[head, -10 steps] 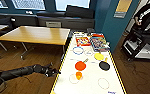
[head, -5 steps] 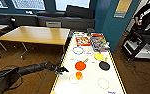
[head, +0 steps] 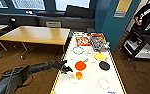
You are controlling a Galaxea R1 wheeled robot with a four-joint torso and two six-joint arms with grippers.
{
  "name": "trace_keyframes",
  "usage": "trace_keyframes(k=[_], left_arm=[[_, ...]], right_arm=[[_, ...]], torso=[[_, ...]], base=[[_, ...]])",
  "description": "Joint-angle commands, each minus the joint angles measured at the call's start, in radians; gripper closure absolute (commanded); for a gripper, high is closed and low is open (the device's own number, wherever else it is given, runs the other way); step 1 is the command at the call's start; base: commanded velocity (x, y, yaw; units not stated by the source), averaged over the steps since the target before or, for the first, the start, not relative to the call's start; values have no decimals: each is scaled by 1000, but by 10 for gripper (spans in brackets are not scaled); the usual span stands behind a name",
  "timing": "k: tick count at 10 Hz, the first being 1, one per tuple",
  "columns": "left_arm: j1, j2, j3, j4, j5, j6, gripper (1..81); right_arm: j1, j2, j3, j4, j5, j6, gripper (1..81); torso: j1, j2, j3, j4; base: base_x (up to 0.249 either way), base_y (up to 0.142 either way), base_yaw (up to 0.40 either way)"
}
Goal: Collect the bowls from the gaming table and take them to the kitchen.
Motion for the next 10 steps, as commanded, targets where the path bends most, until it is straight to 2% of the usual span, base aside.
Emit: trace_keyframes(k=[1, 4, 6, 10], left_arm=[[-169, 51, -47, 42, 88, -13, 10], [-185, 91, -71, 55, 96, -14, 10], [-195, 126, -99, 64, 117, -14, 10], [-203, 185, -130, 65, 119, -14, 10]], right_arm=[[12, -40, 9, -27, -56, -3, 811], [23, -39, 16, -28, -79, -4, 811], [24, -37, 18, -28, -80, -4, 811], [28, -31, 12, -28, -80, -3, 811]], torso=[[0, -1, 0, 0], [0, -1, 0, 0], [0, -1, 0, 0], [0, -1, 0, 0]], base=[[0, 0, 0], [0, 0, 0], [0, 0, 0], [0, 0, 0]])
